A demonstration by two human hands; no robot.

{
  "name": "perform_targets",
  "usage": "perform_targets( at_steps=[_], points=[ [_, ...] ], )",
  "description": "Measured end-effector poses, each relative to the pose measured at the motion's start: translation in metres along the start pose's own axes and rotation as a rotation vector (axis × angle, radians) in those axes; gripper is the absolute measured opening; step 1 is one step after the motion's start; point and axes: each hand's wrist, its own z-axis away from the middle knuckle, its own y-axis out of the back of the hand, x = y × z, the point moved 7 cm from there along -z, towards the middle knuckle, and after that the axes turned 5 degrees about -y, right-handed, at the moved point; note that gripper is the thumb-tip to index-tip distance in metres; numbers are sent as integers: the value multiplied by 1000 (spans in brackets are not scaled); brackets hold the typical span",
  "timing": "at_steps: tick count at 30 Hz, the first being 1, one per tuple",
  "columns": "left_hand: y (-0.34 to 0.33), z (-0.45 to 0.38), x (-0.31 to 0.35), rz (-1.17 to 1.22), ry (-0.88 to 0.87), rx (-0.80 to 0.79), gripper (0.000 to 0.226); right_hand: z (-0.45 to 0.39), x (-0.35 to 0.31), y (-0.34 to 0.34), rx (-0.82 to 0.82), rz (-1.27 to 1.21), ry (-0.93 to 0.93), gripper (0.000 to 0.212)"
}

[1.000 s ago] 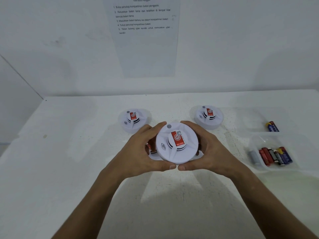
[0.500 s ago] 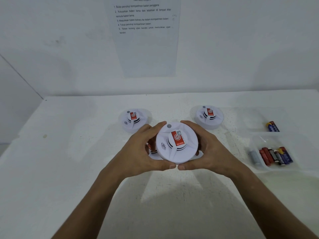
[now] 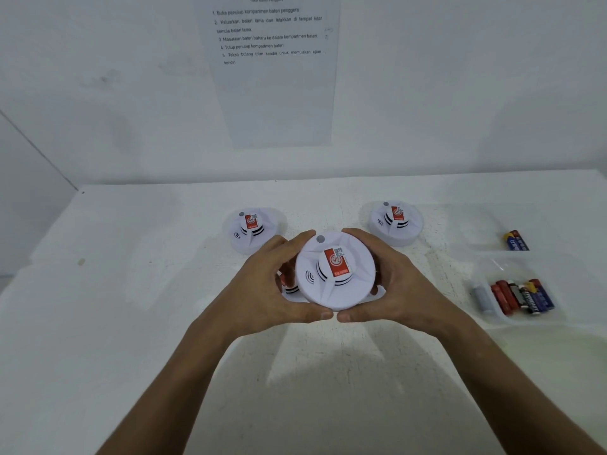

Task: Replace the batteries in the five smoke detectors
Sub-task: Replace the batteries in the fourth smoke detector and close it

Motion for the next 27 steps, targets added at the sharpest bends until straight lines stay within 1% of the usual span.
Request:
perform_targets(
  at_steps=[6, 11, 15, 17, 19, 23, 27],
  points=[
    [2, -6, 6, -22, -23, -37, 76, -2, 2, 3, -2, 1, -1, 95],
    [6, -13, -1, -41, 21, -58, 79, -10, 0, 6, -3, 25, 4, 96],
    [13, -34, -5, -53, 21, -91, 82, -30, -3, 18, 10, 120, -7, 100],
    [18, -48, -15, -83, 71, -89, 81, -45, -5, 27, 26, 191, -17, 101],
    [23, -63, -26, -114, 99, -91, 77, -61, -4, 33, 30, 249, -61, 95],
    [23, -89, -48, -158, 162, -109, 59, -94, 9, 40, 36, 306, -131, 85],
    [15, -100, -73, -234, 243, -115, 60, -113, 33, 40, 61, 395, -194, 81]
  ],
)
